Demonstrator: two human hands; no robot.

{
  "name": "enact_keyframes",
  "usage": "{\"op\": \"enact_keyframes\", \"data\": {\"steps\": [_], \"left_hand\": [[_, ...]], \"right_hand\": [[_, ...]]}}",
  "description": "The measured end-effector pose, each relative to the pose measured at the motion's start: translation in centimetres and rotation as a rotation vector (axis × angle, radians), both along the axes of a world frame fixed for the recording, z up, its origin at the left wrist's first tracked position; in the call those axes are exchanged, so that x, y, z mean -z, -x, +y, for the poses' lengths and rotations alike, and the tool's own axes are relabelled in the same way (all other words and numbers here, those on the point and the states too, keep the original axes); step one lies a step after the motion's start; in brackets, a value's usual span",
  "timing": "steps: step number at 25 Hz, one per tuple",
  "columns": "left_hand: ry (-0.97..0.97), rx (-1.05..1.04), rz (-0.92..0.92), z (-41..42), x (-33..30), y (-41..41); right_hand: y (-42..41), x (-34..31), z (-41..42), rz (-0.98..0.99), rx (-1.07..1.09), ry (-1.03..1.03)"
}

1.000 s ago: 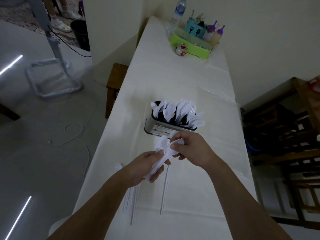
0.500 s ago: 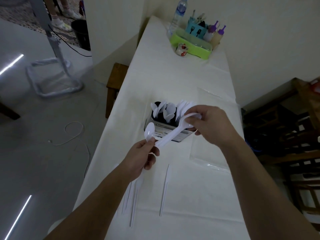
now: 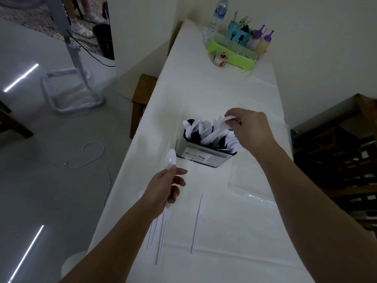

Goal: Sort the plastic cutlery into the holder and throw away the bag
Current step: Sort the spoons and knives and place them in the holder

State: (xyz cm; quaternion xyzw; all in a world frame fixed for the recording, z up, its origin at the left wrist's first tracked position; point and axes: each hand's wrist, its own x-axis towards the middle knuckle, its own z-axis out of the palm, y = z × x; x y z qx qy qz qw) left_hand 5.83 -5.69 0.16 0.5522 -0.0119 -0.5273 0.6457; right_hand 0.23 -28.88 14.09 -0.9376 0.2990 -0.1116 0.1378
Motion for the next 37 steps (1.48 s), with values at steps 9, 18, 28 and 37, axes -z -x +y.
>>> {"op": "enact_keyframes", "data": {"steps": [9,18,28,37], "left_hand": [[-0.025,-0.048,0.016,1.2,0.6,-0.5],[-0.024,-0.129,0.123,3.3,1.4,-1.3],[-0.052,-0.069,0.050,5.5,0.0,-0.3],[-0.135,-0.020,-0.232,8.3,-0.2,1.4]], "right_hand": [[-2.2,4.5,0.8,0.214,-0.064,0.042],[-3.0,5.1,2.1,0.366,0.046,0.135],[-1.8,3.2,7.1,0.161,-0.043,0.122],[0.9,7.9,17.4,0.134,-0.042,-0.364]]}}
